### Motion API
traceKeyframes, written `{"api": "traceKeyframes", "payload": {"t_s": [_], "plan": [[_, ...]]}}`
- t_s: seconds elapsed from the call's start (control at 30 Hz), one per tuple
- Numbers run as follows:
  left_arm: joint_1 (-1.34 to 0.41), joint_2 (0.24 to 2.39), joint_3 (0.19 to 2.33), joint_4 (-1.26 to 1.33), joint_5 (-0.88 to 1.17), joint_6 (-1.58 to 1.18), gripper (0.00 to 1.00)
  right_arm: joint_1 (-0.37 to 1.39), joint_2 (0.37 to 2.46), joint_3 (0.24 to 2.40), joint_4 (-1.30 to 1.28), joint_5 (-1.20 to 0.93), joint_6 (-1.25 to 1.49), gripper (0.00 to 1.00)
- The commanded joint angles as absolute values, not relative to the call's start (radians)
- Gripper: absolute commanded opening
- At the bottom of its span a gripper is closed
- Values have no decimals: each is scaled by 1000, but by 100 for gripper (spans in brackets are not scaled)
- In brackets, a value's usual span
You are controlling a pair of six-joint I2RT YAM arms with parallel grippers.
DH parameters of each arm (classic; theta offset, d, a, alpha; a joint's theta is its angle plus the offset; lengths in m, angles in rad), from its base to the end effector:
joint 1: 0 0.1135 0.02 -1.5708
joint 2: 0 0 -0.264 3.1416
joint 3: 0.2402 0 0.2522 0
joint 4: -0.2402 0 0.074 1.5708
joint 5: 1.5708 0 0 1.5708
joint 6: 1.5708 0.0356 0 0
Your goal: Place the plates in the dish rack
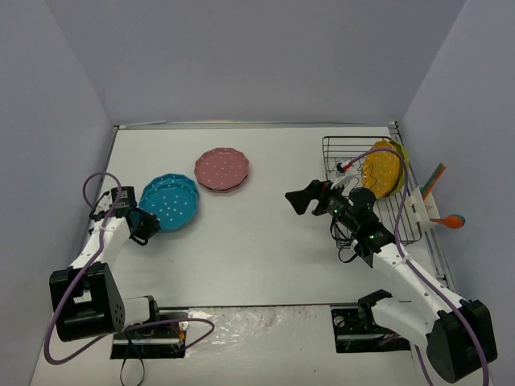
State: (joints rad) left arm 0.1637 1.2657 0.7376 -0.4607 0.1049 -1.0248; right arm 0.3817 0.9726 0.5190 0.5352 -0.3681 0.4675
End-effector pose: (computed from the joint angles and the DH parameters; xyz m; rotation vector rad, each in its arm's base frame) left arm 0.2400 0.0359 0.2023 -1.4322 2.1931 -0.4523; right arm 0.2037 0.0956 0.2870 -0.2447 1.5516 0.9494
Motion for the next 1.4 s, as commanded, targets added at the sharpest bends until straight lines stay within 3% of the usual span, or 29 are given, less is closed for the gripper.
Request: {"api": "traceKeyframes", "payload": {"t_s": [0.0, 0.2, 0.63, 0.87, 1.0, 1.37], "plan": [[166, 1261, 746, -373, 159, -1001, 2, 391, 968, 527, 641, -354, 461, 100], [169, 1246, 733, -360, 157, -1003, 21, 393, 970, 524, 643, -351, 462, 100], [178, 1244, 704, -317, 170, -1002, 48, 406, 986, 522, 656, -354, 462, 100], [189, 1225, 625, -194, 201, -1004, 75, 416, 997, 518, 666, -359, 461, 100], [198, 1212, 581, -110, 214, -1006, 79, 422, 997, 514, 667, -359, 457, 100], [221, 1189, 441, 154, 229, -1049, 78, 428, 992, 500, 686, -362, 451, 100]]}}
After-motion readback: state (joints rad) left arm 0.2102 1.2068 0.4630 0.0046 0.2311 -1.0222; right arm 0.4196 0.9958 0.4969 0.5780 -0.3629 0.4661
